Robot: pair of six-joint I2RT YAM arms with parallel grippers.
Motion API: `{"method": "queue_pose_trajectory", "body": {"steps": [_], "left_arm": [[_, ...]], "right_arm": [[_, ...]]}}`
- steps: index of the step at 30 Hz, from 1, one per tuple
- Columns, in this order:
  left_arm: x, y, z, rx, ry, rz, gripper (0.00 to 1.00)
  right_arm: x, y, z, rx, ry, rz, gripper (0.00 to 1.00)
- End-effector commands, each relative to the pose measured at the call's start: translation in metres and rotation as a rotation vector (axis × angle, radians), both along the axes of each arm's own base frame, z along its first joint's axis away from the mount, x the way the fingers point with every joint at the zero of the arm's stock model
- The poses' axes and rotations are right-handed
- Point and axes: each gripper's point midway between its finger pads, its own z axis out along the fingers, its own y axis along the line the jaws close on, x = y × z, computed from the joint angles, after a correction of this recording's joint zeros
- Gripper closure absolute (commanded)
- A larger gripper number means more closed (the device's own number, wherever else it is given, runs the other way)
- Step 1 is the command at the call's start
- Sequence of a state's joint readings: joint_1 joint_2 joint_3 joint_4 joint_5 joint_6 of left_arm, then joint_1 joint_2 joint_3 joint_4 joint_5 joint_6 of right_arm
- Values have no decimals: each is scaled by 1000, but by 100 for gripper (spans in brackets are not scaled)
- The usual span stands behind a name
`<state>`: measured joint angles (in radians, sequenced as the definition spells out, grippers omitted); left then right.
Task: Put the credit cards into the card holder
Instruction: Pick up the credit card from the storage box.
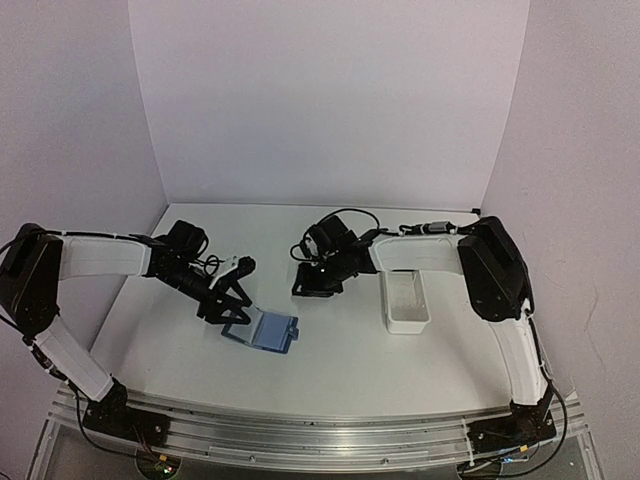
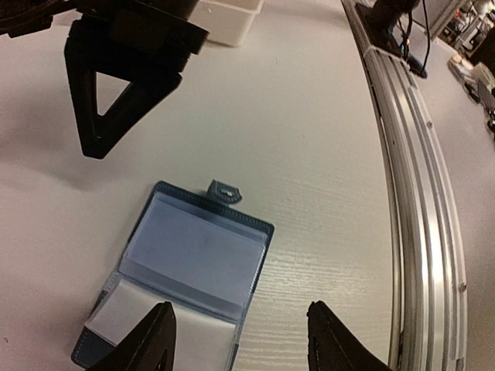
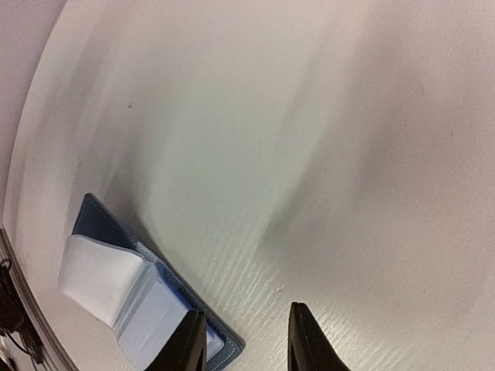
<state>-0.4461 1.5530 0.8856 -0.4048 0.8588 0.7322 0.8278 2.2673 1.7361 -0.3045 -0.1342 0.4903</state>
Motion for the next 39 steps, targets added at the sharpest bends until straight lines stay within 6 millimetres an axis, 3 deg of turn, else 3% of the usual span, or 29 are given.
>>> {"method": "queue_pose_trajectory", "body": {"steps": [1, 3, 5, 10, 13, 16, 19, 23, 26, 34, 39], "left_arm": [[25, -16, 60, -166, 49, 139, 40], [37, -14, 69, -207, 98, 224, 35], [53, -9, 75, -244, 148, 314, 29], [80, 12, 67, -232, 154, 454, 20], [95, 35, 37, -84, 63, 552, 23], [106, 68, 11, 59, 61, 690, 30], [99, 89, -15, 127, 170, 797, 37], [74, 86, -45, 111, 457, 902, 43], [59, 84, -60, 79, 633, 982, 48], [47, 83, -79, 54, 717, 1014, 53], [40, 77, -84, 38, 718, 982, 56]], "right_arm": [[41, -23, 145, 39, -433, 128, 56], [57, -56, 171, -58, -586, 150, 41], [70, -93, 181, -169, -685, 163, 26], [96, -177, 164, -581, -852, 319, 7], [105, -205, 148, -749, -885, 458, 6], [105, -219, 131, -862, -896, 602, 6], [102, -229, 108, -951, -877, 724, 5], [102, -241, 74, -1034, -816, 827, 5], [105, -244, 61, -1071, -800, 880, 5], [122, -257, 33, -1191, -751, 929, 2], [139, -258, 33, -1258, -802, 881, 2]]}}
